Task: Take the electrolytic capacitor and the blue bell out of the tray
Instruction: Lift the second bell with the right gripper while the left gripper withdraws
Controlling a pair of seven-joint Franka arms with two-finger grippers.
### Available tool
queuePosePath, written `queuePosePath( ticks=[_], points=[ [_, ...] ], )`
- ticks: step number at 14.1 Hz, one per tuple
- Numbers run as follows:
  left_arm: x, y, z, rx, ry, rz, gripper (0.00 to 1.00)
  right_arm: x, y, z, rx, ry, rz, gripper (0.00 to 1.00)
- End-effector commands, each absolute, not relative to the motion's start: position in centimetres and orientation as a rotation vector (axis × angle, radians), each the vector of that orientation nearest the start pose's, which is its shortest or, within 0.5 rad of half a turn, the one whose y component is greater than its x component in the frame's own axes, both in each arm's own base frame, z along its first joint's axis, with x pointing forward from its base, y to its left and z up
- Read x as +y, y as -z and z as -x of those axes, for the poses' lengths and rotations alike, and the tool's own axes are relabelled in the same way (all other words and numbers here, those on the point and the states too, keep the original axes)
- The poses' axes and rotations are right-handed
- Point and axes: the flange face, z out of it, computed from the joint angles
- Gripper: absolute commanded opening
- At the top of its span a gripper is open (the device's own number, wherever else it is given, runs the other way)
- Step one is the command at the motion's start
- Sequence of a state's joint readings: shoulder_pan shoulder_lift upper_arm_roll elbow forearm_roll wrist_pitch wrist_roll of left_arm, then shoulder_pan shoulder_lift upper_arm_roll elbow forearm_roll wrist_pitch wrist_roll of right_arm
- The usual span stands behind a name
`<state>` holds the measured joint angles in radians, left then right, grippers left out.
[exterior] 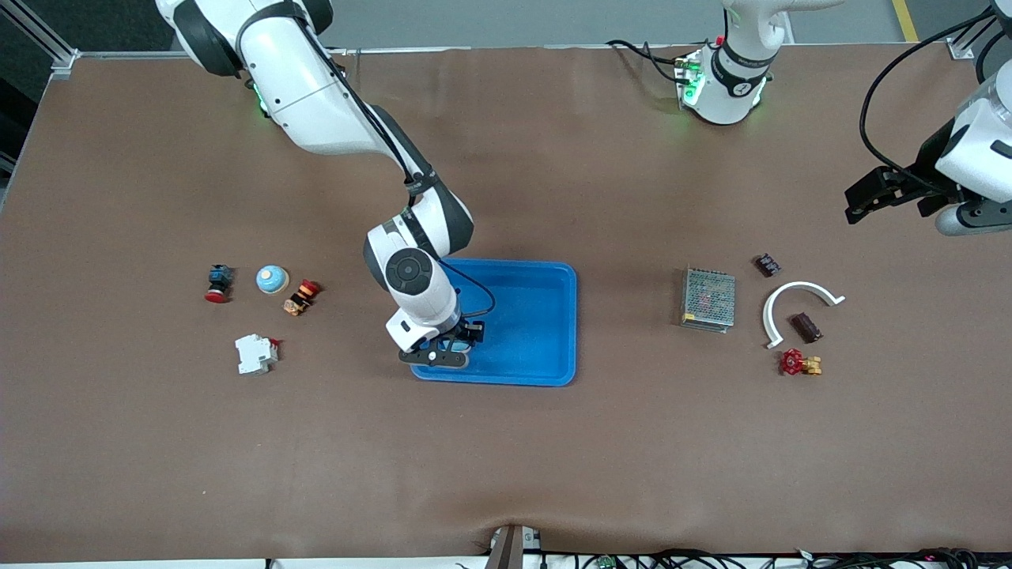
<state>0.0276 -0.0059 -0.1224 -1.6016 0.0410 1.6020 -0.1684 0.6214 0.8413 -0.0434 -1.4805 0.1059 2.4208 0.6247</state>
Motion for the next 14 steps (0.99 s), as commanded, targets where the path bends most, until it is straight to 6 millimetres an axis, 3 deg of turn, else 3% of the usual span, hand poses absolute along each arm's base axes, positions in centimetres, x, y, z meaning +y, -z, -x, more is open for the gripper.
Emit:
queuePosePath(
  ticks=[1, 4, 7, 8, 11, 14],
  points=[
    [-4.7, -61.4, -55.6, -0.097, 0.024, 3.117, 1.00, 40.6, -19.2, -60.8, 0.149, 0.109, 3.048, 0.28],
    [-4.8, -61.5, -55.6, -0.101, 0.027, 3.114, 1.00, 40.6, -21.7, -60.7, 0.148, 0.070, 3.057, 0.29],
    [-4.9, -61.5, -55.6, -0.106, 0.027, 3.112, 1.00, 39.5, -27.9, -60.5, 0.108, 0.002, 3.078, 0.29],
    [-4.9, -61.5, -55.6, -0.106, 0.027, 3.114, 1.00, 38.0, -29.9, -60.8, 0.043, -0.033, 3.091, 0.29],
    [-4.9, -61.4, -55.6, -0.106, 0.024, 3.114, 1.00, 30.3, -35.0, -63.6, -0.186, -0.085, 3.083, 0.29],
    [-4.9, -61.6, -55.5, -0.108, 0.032, 3.114, 1.00, 20.3, -37.1, -66.6, -0.405, -0.121, 3.047, 0.29]
  ],
)
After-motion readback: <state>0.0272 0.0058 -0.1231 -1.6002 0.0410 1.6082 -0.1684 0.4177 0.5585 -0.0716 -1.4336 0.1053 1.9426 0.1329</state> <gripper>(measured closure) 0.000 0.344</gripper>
